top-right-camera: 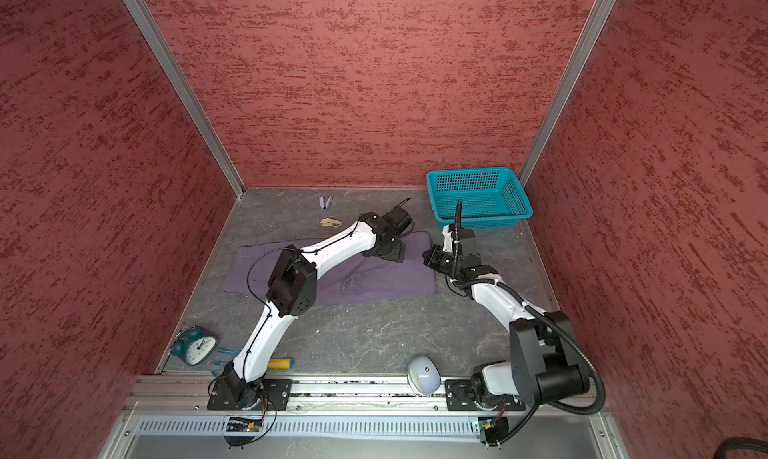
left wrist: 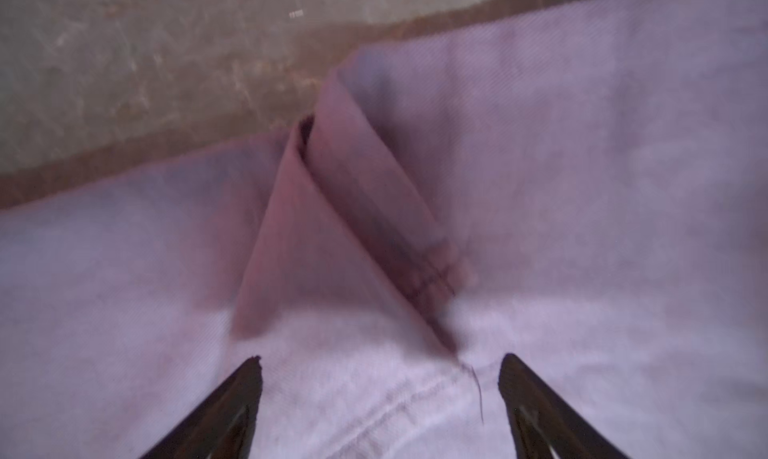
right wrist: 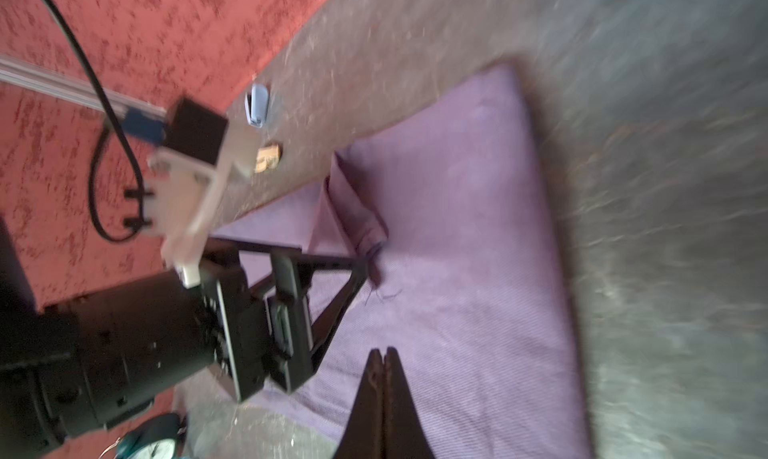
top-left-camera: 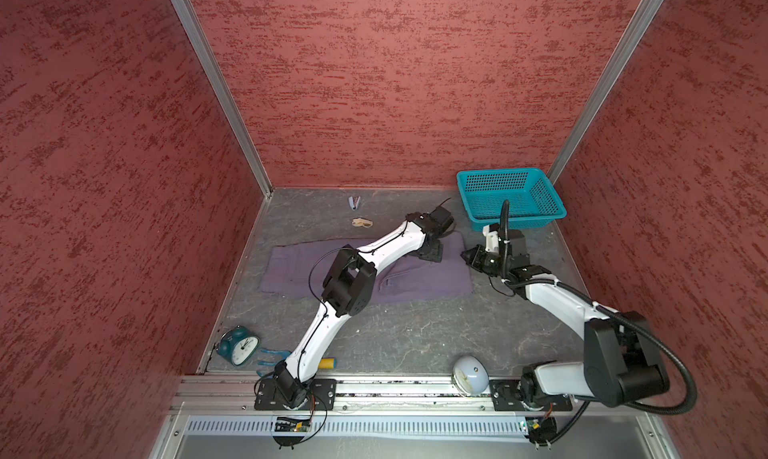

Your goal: Fold and stack the trousers

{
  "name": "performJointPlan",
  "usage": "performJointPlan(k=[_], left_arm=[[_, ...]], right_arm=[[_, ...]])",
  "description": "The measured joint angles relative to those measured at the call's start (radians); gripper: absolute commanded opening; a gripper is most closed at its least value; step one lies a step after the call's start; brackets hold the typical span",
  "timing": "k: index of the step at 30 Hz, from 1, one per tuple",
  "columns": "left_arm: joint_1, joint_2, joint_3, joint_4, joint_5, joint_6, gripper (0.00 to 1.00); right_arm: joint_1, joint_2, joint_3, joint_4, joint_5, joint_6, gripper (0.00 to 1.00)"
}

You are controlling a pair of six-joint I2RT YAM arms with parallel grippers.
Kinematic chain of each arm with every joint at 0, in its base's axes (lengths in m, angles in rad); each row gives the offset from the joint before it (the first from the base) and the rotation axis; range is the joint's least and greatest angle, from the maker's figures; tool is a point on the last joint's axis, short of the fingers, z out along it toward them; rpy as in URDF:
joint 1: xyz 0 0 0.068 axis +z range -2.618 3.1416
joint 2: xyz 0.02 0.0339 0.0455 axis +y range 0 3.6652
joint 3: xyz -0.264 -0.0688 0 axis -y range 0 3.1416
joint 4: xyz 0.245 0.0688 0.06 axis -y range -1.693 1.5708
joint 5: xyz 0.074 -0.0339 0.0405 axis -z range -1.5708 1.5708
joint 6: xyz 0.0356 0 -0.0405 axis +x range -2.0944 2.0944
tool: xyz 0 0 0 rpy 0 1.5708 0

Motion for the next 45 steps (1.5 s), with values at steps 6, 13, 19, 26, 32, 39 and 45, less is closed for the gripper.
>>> performJointPlan(k=[6, 13, 19, 26, 32, 39, 45], left_arm=[[0.000, 0.089, 0.125, -0.087, -0.063, -0.002, 0.97], [0.000, 0.150, 0.174, -0.111, -0.079, -0.002, 0.78], [0.015, 0.153, 0.178, -0.100, -0.049, 0.010, 0.34], [0.153, 0.065, 0.048, -0.036, 0.000, 0.034, 0.66], [0.417, -0.082, -0.036, -0.011, 0.004, 0.040, 0.76], [0.526, -0.420, -0.290, 0.076, 0.019, 0.028, 0.77], [0.372, -0.573, -0.545, 0.163, 0.157, 0.017, 0.73]], right_arm=[[0.000, 0.103, -0.012, 0.067, -0.066, 0.024, 0.00], [0.000, 0.190, -0.014, 0.115, -0.100, 0.024, 0.00], [0.000, 0.254, -0.035, 0.128, -0.102, 0.023, 0.00], [-0.002, 0.301, -0.041, 0.135, -0.096, 0.008, 0.00], [-0.003, 0.302, -0.049, 0.150, -0.096, 0.000, 0.00], [-0.004, 0.301, -0.056, 0.164, -0.098, -0.001, 0.00], [-0.005, 0.248, -0.042, 0.069, -0.069, -0.029, 0.00]])
